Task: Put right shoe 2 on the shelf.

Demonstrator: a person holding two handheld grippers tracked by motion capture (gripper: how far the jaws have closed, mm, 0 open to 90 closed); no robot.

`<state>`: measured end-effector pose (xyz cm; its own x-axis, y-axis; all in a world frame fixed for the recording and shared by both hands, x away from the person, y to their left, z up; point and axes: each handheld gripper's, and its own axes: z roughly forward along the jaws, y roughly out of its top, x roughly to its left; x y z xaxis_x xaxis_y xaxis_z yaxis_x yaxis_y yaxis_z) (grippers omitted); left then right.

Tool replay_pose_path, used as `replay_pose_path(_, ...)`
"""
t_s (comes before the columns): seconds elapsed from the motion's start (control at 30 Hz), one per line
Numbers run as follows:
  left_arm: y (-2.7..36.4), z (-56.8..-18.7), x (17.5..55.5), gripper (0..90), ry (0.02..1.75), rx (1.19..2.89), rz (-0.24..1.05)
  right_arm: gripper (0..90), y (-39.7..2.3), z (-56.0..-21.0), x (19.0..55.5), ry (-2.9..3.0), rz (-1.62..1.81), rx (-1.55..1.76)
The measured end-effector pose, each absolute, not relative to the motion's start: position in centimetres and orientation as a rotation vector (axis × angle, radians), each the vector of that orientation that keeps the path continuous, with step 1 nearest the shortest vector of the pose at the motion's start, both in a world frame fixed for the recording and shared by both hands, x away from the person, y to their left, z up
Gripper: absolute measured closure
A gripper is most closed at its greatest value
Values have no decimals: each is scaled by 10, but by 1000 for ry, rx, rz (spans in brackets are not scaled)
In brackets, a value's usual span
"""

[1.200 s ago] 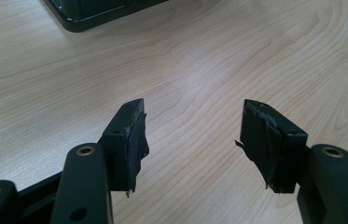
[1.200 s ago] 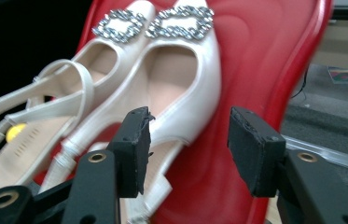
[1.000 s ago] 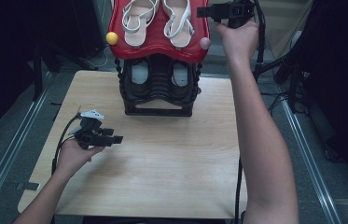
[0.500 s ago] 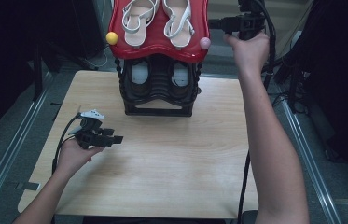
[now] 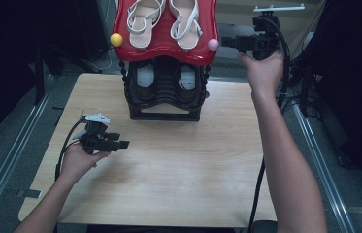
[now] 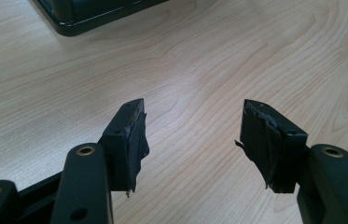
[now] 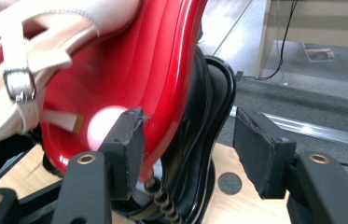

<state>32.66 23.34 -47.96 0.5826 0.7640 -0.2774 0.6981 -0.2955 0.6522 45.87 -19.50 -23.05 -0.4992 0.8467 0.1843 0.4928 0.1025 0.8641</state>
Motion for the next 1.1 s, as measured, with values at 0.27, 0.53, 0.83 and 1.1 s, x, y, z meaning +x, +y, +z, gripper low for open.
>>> replay_pose_path(0.27,233,-480,328,411,1161,2049,112,410,-206,-244,449,2016,1387,1343)
replay_pose_path(0.53,232,-480,328,411,1158,2052,112,400,-214,-258,442,2017,1380,1346)
replay_pose_path(0.83,232,-479,328,411,1154,2047,121,381,-218,-280,436,2026,1375,1360)
replay_pose_path(1.1,232,-479,328,411,1152,2051,122,391,-221,-312,429,2059,1373,1378)
